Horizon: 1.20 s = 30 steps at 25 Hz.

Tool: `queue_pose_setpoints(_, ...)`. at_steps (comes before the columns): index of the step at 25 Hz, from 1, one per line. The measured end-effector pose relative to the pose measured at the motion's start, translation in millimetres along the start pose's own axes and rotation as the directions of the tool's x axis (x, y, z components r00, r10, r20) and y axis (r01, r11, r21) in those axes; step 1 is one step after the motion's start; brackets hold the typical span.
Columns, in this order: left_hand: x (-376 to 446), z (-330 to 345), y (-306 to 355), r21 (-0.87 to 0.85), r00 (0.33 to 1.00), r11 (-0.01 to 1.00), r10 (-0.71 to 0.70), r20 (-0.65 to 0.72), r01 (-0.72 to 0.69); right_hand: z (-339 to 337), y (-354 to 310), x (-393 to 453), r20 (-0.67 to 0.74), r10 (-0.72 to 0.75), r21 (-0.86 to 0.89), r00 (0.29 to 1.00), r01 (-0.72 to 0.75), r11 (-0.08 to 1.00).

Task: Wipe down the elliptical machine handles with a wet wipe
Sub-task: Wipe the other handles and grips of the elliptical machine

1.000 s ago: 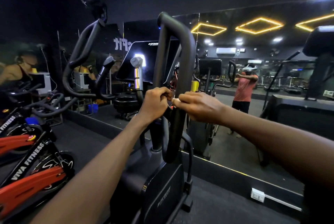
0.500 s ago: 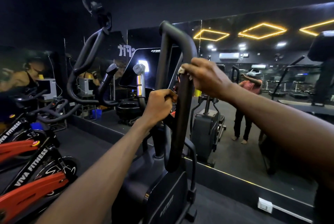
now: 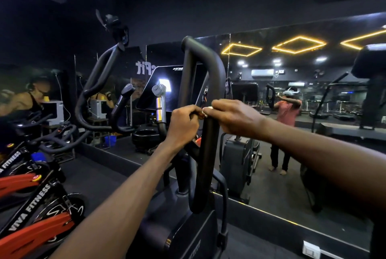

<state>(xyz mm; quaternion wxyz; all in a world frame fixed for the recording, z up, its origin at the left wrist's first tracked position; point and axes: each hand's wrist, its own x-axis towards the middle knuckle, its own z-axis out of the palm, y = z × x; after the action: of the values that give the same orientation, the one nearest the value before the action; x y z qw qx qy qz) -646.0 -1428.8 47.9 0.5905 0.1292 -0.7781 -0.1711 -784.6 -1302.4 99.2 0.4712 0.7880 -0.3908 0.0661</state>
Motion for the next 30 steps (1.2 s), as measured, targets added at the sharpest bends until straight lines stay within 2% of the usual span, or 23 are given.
queue_pose_setpoints(1, 1.5, -0.3, 0.1, -0.003, 1.000, 1.000, 0.009, -0.025, -0.009, -7.3, 9.8, 2.2, 0.017, -0.016, -0.035, 1.000, 0.017, 0.999)
queue_pose_setpoints(2, 4.5, -0.4, 0.7, -0.007, 0.998, 1.000, 0.016, -0.062, -0.017, -14.3, 23.9, 9.5, -0.027, 0.061, -0.067, 0.998, -0.063, 0.996)
queue_pose_setpoints(4, 11.9, 0.3, 2.2, 0.016, 0.984, 0.999, 0.037, -0.173, -0.034, -22.5, 36.9, 24.5, -0.177, 0.304, -0.023, 0.936, -0.312, 0.950)
queue_pose_setpoints(5, 15.6, 0.7, 2.8, 0.038, 0.972, 0.998, 0.049, -0.231, -0.041, -18.5, 33.0, 24.7, -0.200, 0.341, 0.005, 0.919, -0.347, 0.938)
queue_pose_setpoints(7, 23.3, 3.5, 4.2, 0.075, 0.951, 0.996, 0.070, -0.302, -0.050, -4.9, 12.7, 11.4, -0.128, 0.176, -0.012, 0.976, -0.179, 0.984)
queue_pose_setpoints(9, 32.1, 7.4, 8.4, 0.142, 0.941, 0.988, 0.109, -0.321, -0.066, -5.6, 13.8, 4.7, -0.030, 0.025, -0.080, 0.999, -0.027, 0.996)
queue_pose_setpoints(10, 37.4, 9.8, 11.9, 0.187, 0.941, 0.980, 0.131, -0.312, -0.074, -10.2, 24.8, 12.6, -0.032, 0.077, -0.116, 0.997, -0.080, 0.990)
queue_pose_setpoints(11, 44.6, 12.4, 15.4, 0.222, 0.942, 0.972, 0.144, -0.304, -0.078, -13.1, 37.8, 23.2, -0.111, 0.166, -0.139, 0.980, -0.181, 0.974)
queue_pose_setpoints(13, 61.2, 15.5, 20.9, 0.242, 0.937, 0.968, 0.144, -0.319, -0.067, -12.4, 46.8, 38.6, -0.234, 0.361, -0.070, 0.903, -0.386, 0.920)
queue_pose_setpoints(14, 68.8, 15.4, 22.9, 0.236, 0.929, 0.970, 0.132, -0.345, -0.050, -7.4, 40.6, 37.4, -0.253, 0.399, -0.012, 0.881, -0.415, 0.910)
queue_pose_setpoints(17, 85.9, 11.9, 22.8, 0.248, 0.921, 0.969, 0.083, -0.380, 0.015, -1.8, 8.4, 13.8, -0.222, 0.382, 0.137, 0.897, -0.359, 0.923)
queue_pose_setpoints(19, 97.9, 11.0, 21.9, 0.251, 0.926, 0.966, 0.045, -0.375, 0.055, -12.2, 18.4, 19.1, -0.245, 0.400, 0.156, 0.883, -0.371, 0.915)
queue_pose_setpoints(21, 110.0, 10.5, 25.5, 0.117, 0.923, 0.982, -0.093, -0.374, 0.147, -20.5, 45.3, 42.0, -0.323, 0.457, 0.109, 0.829, -0.447, 0.888)
queue_pose_setpoints(23, 118.6, 9.6, 28.1, -0.043, 0.898, 0.957, -0.284, -0.335, 0.286, -19.4, 57.8, 58.0, -0.402, 0.526, 0.106, 0.750, -0.532, 0.840)
queue_pose_setpoints(24, 120.3, 10.7, 27.3, -0.058, 0.892, 0.942, -0.332, -0.308, 0.331, -15.6, 55.0, 58.5, -0.414, 0.550, 0.131, 0.725, -0.551, 0.824)
queue_pose_setpoints(28, 115.1, 14.4, 20.1, -0.010, 0.918, 0.965, -0.253, -0.305, 0.262, -12.3, 46.1, 57.6, -0.409, 0.491, 0.103, 0.770, -0.495, 0.863)
queue_pose_setpoints(30, 117.1, 15.8, 17.9, -0.001, 0.914, 0.966, -0.244, -0.325, 0.258, -18.8, 71.0, 86.5, -0.383, 0.535, 0.067, 0.753, -0.555, 0.829)
